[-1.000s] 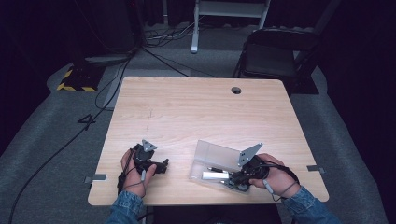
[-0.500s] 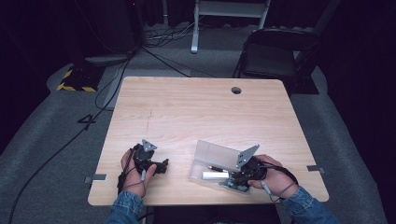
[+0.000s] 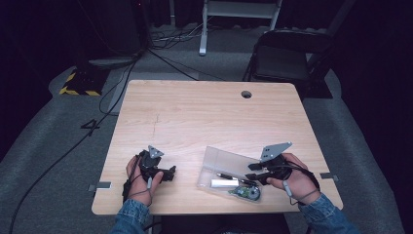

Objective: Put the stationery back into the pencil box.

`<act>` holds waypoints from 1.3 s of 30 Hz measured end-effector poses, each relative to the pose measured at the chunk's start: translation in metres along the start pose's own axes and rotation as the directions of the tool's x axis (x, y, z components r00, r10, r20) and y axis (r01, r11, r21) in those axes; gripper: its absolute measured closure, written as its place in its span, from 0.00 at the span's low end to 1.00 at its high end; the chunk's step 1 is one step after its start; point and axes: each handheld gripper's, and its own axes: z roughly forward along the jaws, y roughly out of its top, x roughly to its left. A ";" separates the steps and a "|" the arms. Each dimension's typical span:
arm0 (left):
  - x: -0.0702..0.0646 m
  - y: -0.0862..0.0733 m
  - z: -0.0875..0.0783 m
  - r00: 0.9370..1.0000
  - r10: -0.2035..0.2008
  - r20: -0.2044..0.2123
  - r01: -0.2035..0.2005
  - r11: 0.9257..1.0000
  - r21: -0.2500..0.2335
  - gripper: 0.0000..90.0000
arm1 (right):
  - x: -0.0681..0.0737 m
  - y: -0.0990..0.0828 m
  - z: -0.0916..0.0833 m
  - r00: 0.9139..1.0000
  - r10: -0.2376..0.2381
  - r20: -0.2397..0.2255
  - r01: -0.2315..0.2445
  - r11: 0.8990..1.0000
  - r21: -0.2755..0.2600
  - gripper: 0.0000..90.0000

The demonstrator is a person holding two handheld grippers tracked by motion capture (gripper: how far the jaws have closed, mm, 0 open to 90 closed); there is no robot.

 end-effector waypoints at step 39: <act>0.011 -0.001 -0.001 1.000 -0.018 -0.017 0.018 1.000 0.002 0.00 | -0.106 -0.077 -0.046 0.849 0.369 0.378 -0.329 0.929 -0.170 0.25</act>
